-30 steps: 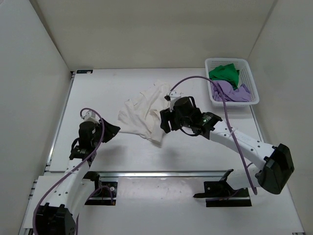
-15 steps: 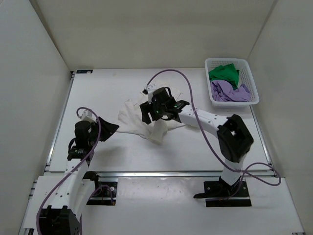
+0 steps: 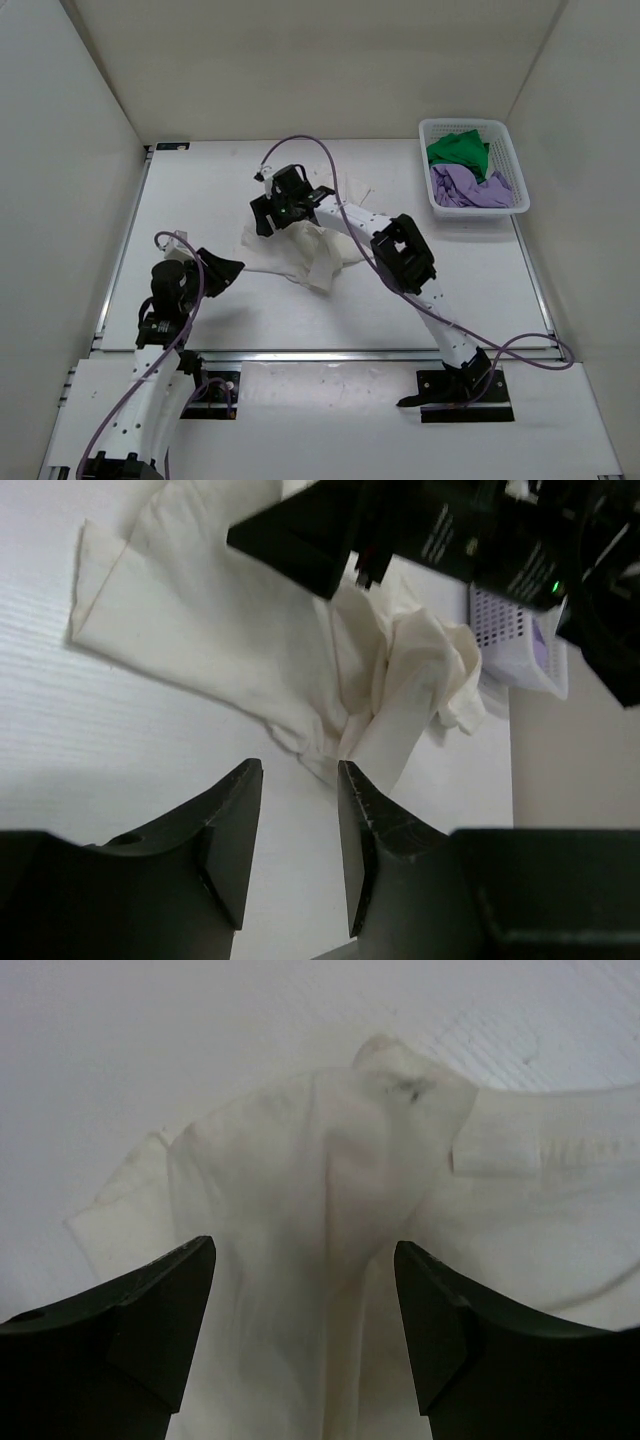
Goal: Fold and stack the t-shirts
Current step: Flatten out the tshirt
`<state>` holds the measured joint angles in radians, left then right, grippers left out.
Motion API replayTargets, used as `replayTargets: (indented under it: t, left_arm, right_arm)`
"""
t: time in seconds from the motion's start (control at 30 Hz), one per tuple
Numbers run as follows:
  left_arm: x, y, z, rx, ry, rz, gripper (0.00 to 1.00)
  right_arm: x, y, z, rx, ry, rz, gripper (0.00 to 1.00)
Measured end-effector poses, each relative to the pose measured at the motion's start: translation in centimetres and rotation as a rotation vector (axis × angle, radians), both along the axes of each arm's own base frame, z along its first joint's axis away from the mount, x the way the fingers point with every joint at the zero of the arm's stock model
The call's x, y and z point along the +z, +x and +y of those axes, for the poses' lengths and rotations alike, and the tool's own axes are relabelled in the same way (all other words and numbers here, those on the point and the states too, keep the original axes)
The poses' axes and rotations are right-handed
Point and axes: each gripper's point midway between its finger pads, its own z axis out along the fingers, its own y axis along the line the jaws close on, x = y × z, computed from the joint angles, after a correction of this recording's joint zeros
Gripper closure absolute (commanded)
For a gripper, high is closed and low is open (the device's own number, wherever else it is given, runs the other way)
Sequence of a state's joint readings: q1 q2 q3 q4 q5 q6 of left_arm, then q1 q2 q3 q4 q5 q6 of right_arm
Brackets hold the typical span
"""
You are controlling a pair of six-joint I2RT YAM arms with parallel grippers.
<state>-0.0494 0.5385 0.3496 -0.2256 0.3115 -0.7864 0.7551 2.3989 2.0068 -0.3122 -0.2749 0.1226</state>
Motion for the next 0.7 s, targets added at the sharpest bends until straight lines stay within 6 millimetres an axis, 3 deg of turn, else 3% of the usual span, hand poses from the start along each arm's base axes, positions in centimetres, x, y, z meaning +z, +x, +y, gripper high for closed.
replayTargets:
  t: [0.07, 0.1, 0.2, 0.27, 0.43, 0.5, 0.53, 0.57, 0.63, 0.7]
  left_arm:
    - [-1.4, -0.6, -0.2, -0.009, 0.001, 0.029, 0.53]
    - [-2.0, -0.8, -0.3, -0.014, 0.002, 0.044, 0.53]
    - [-3.7, -1.5, -0.7, -0.030, 0.007, 0.089, 0.53]
    - [-4.2, -1.9, -1.0, -0.045, 0.011, 0.105, 0.53]
    - [-4.8, -2.7, -3.4, -0.138, 0.027, 0.115, 0.51]
    - [-5.9, -3.3, -4.9, -0.197, 0.044, 0.154, 0.50]
    - [-6.3, -3.6, -5.5, -0.220, 0.050, 0.169, 0.50]
    - [-7.0, -3.9, -6.2, -0.246, 0.062, 0.194, 0.51]
    - [-8.2, -4.4, -7.4, -0.289, 0.083, 0.235, 0.49]
    - [-9.2, -4.8, -8.6, -0.327, 0.114, 0.278, 0.47]
  right_arm:
    - [-0.9, 1.0, 0.7, 0.000, -0.006, 0.009, 0.37]
    - [-1.3, 1.7, 1.0, -0.002, -0.008, 0.013, 0.57]
    - [-1.8, 3.5, 1.6, -0.008, -0.010, 0.015, 0.96]
    - [-1.2, 5.0, 1.9, -0.029, 0.012, -0.001, 1.00]
    - [1.1, 8.5, -1.5, -0.155, 0.001, -0.017, 1.00]
    - [3.0, 11.1, -4.5, -0.261, -0.014, -0.049, 0.93]
    - [3.9, 12.3, -6.2, -0.316, -0.023, -0.061, 0.85]
    - [5.4, 13.8, -8.7, -0.394, -0.032, -0.077, 0.67]
    - [8.3, 15.6, -12.4, -0.500, -0.037, -0.112, 0.43]
    - [12.0, 16.7, -16.3, -0.592, -0.044, -0.162, 0.36]
